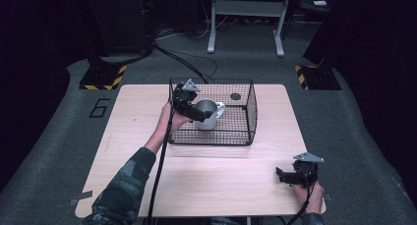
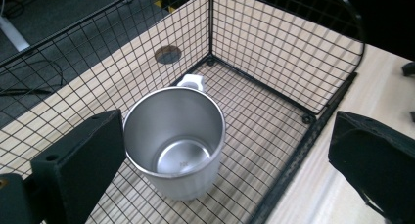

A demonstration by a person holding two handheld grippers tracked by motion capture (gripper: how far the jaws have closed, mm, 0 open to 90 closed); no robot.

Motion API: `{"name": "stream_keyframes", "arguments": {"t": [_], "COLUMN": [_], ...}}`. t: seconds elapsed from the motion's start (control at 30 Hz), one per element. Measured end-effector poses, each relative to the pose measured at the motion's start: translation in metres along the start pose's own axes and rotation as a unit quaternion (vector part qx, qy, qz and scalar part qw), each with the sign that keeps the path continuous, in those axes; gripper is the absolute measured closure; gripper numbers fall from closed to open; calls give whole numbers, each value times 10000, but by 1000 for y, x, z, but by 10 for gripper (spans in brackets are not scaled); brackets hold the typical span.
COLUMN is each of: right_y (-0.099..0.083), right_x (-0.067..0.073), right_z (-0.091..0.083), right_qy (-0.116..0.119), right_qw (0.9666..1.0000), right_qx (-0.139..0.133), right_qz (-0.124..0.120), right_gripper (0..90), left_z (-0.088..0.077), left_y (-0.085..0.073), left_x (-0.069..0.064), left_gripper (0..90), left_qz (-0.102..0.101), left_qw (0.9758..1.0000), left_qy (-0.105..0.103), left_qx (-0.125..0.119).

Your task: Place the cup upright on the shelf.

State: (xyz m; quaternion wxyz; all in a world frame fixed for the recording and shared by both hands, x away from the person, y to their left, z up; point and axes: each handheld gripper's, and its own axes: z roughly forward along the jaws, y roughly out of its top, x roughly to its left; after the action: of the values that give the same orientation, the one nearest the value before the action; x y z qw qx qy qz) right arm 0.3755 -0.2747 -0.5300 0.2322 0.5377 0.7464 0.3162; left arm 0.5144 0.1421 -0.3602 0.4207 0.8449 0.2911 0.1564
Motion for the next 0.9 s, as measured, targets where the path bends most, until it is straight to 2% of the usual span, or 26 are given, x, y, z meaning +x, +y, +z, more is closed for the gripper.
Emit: {"name": "stream_keyframes", "arguments": {"t": [0.23, 0.33, 0.57, 0.7, 0.9], "right_y": [0, 0, 0, 0, 0], "right_x": [0, 0, 0, 0, 0], "right_z": [0, 0, 0, 0, 0], "right_qy": [4, -3, 1, 0, 2], "right_qw": [10000, 10000, 10000, 10000, 10000], "right_qx": [3, -1, 0, 0, -13], "right_qz": [4, 3, -6, -7, -19], "right_gripper": [13, 13, 13, 13, 13], "left_z": [-25, -37, -57, -65, -74], "left_y": [-14, -24, -51, -67, -95], "left_x": [-17, -24, -36, -41, -45], "left_gripper": [4, 4, 1, 1, 1], "left_qz": [189, 310, 269, 324, 204], "left_qw": [9997, 9994, 9991, 9987, 9986], "left_qy": [56, 64, 194, 336, 459], "left_qx": [-138, -122, -252, -186, -161]}}
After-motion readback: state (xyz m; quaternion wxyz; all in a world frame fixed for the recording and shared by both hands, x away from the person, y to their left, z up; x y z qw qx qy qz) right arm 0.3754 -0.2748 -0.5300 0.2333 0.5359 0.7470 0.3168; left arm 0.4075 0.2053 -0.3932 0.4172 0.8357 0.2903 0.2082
